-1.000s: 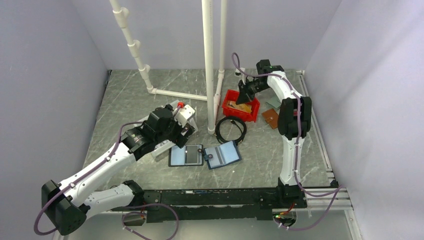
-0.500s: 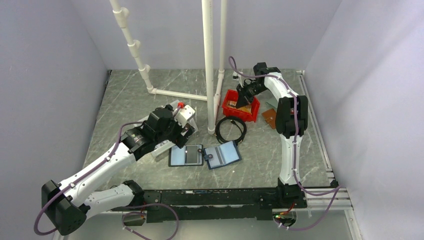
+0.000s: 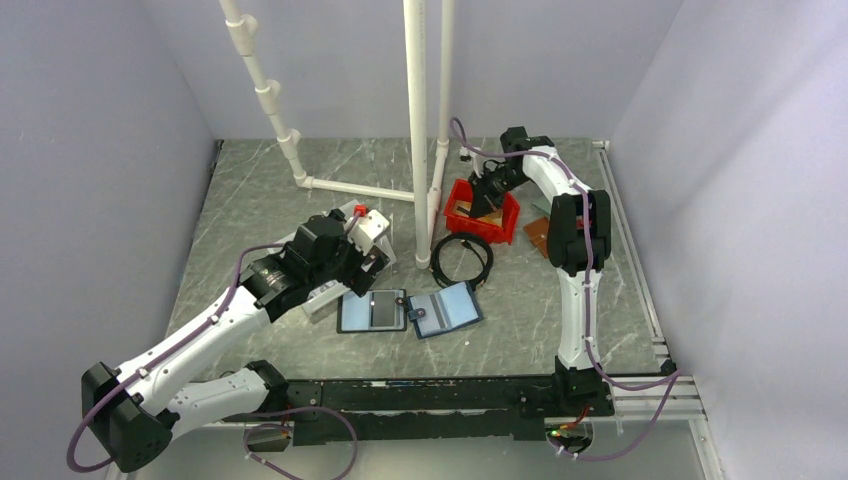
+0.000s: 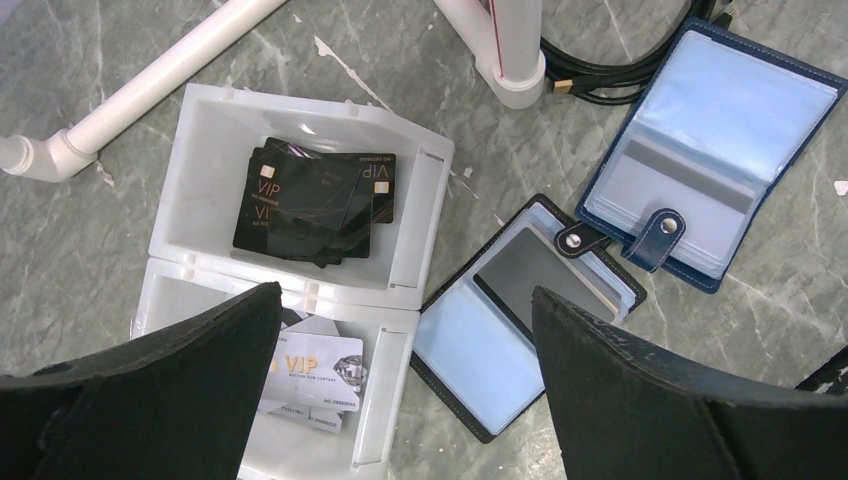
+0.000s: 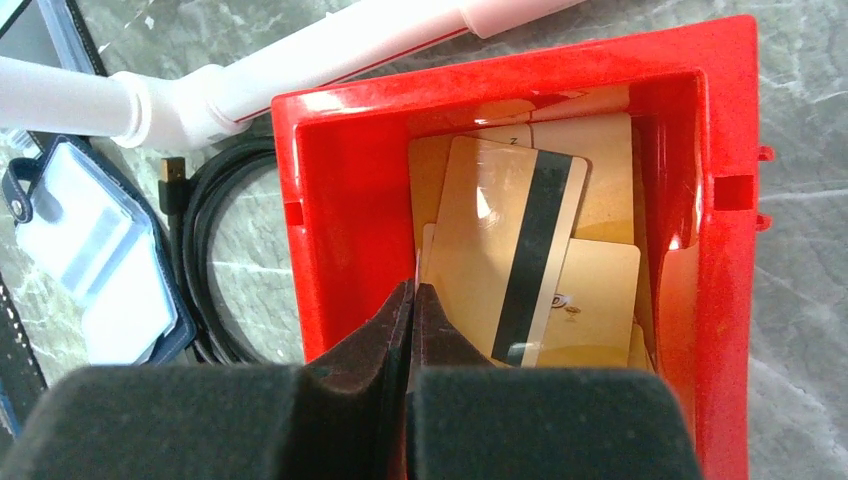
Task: Take the credit cards out of the card holder
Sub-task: Place the credit card in the storage box.
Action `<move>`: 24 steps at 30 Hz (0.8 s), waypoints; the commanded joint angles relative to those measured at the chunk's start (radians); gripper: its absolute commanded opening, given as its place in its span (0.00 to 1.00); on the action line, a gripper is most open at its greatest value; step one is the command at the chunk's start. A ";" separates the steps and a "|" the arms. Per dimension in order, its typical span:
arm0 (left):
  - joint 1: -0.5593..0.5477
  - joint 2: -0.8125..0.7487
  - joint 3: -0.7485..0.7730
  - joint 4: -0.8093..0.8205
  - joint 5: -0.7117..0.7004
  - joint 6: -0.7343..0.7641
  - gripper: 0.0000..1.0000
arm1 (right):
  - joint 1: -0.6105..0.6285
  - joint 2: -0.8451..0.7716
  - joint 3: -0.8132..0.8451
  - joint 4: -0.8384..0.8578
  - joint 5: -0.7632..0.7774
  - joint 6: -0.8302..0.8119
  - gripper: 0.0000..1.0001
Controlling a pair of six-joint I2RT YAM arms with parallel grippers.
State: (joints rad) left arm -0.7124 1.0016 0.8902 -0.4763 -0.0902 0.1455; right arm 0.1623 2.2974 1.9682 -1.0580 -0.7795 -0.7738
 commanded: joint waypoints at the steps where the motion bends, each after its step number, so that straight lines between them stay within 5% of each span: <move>1: 0.004 -0.020 -0.002 0.020 0.028 0.012 0.99 | 0.004 -0.002 0.029 0.029 0.033 0.036 0.03; 7: 0.004 -0.020 -0.003 0.022 0.025 0.014 0.99 | 0.014 -0.035 0.026 0.132 0.184 0.147 0.40; 10: 0.004 -0.020 -0.004 0.022 0.024 0.013 1.00 | 0.014 -0.084 0.012 0.194 0.267 0.195 0.52; 24: 0.005 -0.024 -0.004 0.021 0.024 0.010 1.00 | 0.012 -0.400 -0.270 0.386 0.279 0.245 0.67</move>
State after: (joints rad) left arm -0.7116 0.9977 0.8902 -0.4763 -0.0902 0.1455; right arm 0.1764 2.0106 1.7782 -0.7433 -0.4740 -0.5537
